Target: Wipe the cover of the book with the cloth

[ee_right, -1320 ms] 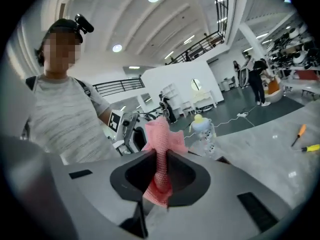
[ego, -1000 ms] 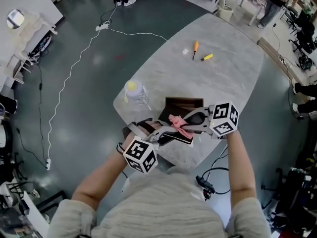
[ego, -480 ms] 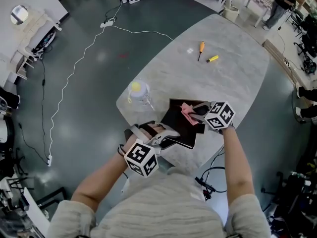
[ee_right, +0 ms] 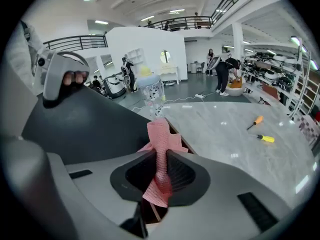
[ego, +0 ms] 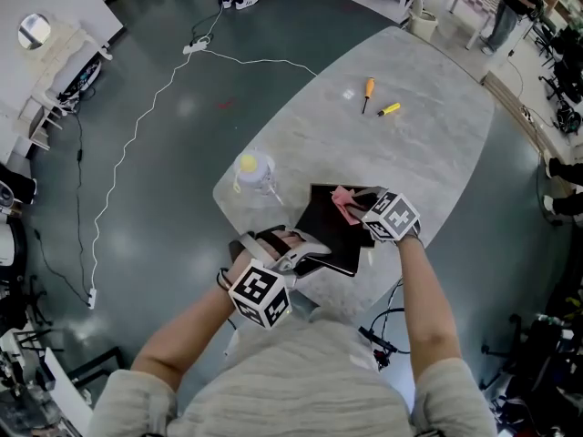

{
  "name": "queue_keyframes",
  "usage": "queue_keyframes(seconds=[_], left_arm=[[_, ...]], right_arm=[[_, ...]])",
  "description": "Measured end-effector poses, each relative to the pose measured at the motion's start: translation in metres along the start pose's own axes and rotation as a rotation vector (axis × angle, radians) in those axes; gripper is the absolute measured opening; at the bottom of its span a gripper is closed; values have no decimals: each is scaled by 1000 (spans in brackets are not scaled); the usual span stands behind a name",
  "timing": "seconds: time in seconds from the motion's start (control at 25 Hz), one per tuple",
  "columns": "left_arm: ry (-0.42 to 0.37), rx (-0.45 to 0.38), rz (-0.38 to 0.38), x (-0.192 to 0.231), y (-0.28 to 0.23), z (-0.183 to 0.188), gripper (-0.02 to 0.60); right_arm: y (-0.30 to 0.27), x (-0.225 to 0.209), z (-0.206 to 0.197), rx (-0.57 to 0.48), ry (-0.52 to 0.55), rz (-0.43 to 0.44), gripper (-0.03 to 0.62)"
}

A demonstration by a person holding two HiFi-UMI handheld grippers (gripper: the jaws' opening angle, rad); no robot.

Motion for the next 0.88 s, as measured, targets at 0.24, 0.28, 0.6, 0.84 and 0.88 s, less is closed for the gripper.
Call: queue_keyframes(seconds=[0.24,0.28,0.6,0.84,0.88], left_arm=[[5,-4,2,1,0,2,78],[5,-5,2,2,1,1,78],[-7,-6,1,1,0,1,78],[-12,-1,-11,1,0,3,78],[-13,0,-12,1,0,2,78]], right_arm=[[25,41,30,-123,104,125,52],[29,48,36,-140,127,154,54],[53,87,60,-325,266,470,54],[41,76,61,-324,249,455,54],[36,72,61,-314,241,427,54]])
Point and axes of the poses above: the fingertips, and each gripper's own axes: y backward along the fingers, x to its left, z out of its top, the point moved 8 cm from there along y, backward along the fingers, and after that the axes turned 13 degrees about x, right-handed, at the moved point
